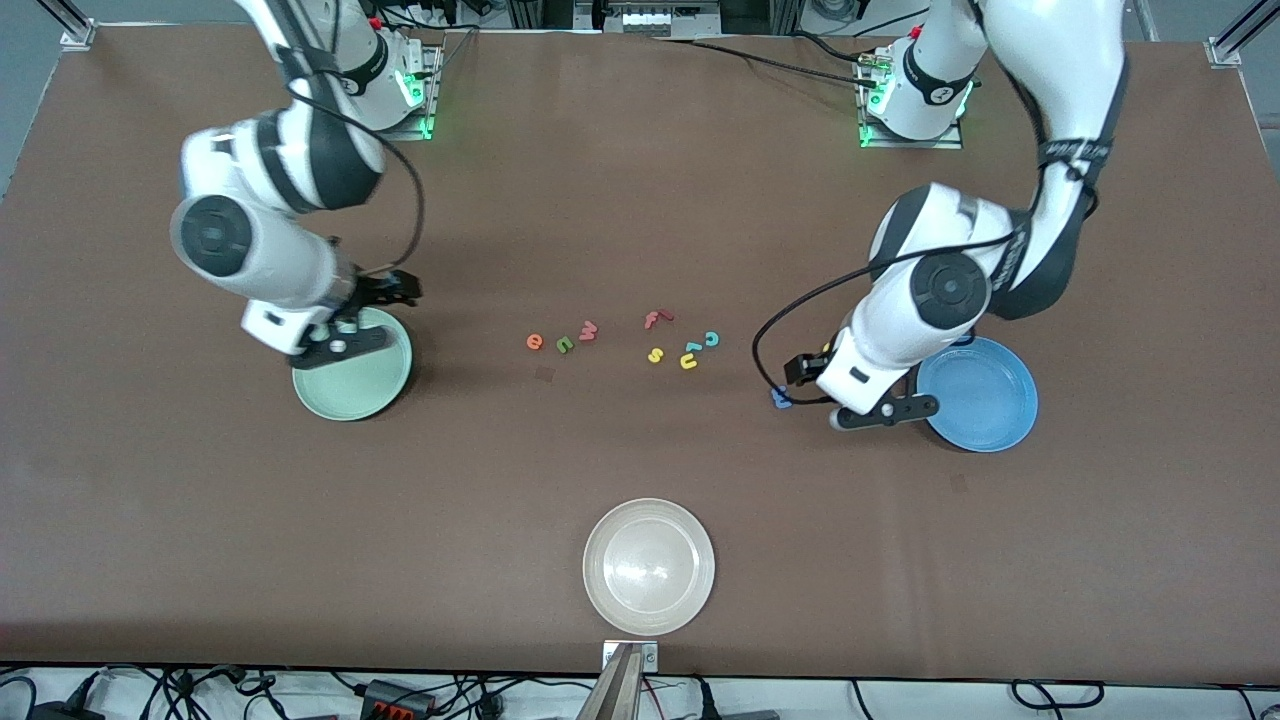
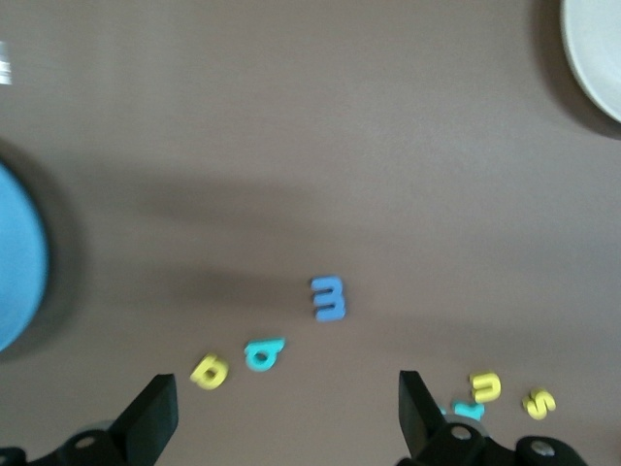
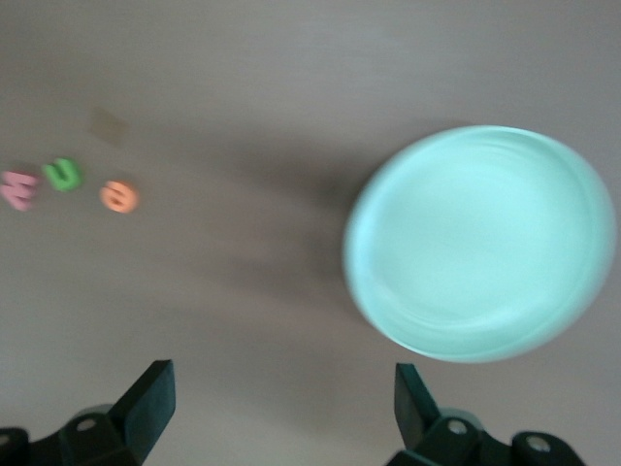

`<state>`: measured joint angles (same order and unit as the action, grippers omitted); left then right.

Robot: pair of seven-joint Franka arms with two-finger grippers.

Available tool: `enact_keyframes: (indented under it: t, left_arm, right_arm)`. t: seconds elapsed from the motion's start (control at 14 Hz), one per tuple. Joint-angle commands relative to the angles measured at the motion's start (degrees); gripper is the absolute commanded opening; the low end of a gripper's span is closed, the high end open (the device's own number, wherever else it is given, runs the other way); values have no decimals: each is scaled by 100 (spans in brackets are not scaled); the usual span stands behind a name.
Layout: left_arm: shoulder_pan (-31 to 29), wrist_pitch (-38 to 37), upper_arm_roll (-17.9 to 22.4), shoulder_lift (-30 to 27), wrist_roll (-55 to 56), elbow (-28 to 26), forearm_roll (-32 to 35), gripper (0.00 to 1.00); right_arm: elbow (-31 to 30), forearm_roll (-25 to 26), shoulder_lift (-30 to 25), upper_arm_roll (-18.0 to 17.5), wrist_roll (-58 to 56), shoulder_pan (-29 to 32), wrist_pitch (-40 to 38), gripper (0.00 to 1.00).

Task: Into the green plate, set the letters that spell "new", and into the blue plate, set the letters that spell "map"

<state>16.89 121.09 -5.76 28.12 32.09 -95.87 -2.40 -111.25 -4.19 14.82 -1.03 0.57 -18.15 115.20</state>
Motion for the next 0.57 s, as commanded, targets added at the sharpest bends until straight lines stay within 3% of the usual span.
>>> enact_keyframes:
  t: [0.0,0.29,0.43,0.5]
  left_arm:
    - [60,230,40,455,149,139,-14,100]
    - [270,651,57,1010,131,113,47,100]
    - [271,705,49,1107,61,121,47,90]
    - [280,705,49,1151,26,121,56,90]
  right_arm:
    - [42,-152,372,59,425,-468,493,100]
    - [112,-188,1030,59,917,-882,1239,100]
    - [121,-188,1268,59,1138,-962,1653,100]
    - [130,-179,1356,59,1269,-1093,1777,100]
